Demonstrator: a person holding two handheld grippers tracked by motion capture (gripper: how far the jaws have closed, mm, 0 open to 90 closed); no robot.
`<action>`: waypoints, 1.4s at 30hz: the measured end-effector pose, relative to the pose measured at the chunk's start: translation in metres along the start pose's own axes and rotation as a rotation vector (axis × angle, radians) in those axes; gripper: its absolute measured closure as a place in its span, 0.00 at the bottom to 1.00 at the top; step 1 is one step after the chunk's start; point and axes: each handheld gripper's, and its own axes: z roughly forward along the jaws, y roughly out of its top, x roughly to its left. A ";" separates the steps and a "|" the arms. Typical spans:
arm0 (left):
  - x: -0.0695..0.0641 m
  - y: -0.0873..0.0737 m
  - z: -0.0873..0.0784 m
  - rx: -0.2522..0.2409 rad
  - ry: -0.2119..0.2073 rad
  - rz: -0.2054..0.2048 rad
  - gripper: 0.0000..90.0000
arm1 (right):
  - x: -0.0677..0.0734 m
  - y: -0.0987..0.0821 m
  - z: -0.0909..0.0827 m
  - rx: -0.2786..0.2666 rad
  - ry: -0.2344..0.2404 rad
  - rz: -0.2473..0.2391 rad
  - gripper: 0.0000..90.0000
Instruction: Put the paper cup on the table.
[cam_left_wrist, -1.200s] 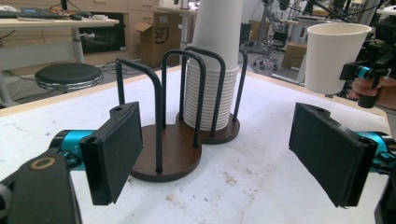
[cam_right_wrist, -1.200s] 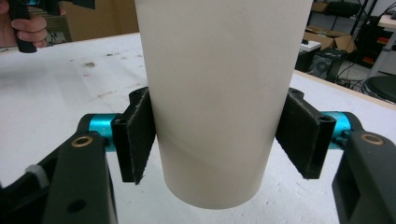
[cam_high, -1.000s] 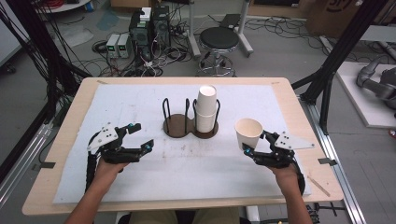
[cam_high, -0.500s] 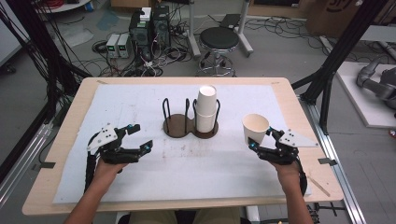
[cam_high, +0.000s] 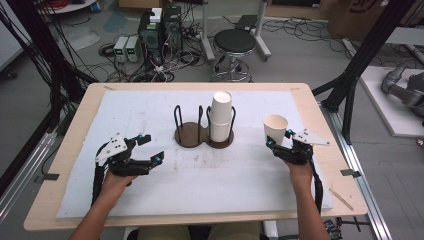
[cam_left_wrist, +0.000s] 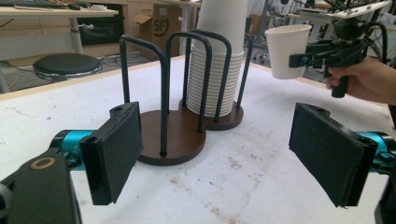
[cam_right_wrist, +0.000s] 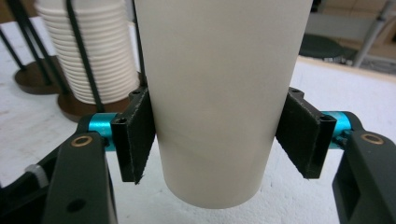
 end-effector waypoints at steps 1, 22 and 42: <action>0.000 0.000 0.000 -0.001 0.001 -0.002 0.19 | 0.000 -0.001 0.002 0.010 -0.007 0.010 0.37; 0.002 -0.003 -0.001 0.004 0.006 -0.011 0.19 | -0.001 -0.011 0.009 0.232 -0.061 0.003 0.36; 0.004 -0.005 -0.001 0.002 -0.011 -0.028 0.19 | 0.003 -0.015 -0.012 0.235 -0.045 0.054 0.24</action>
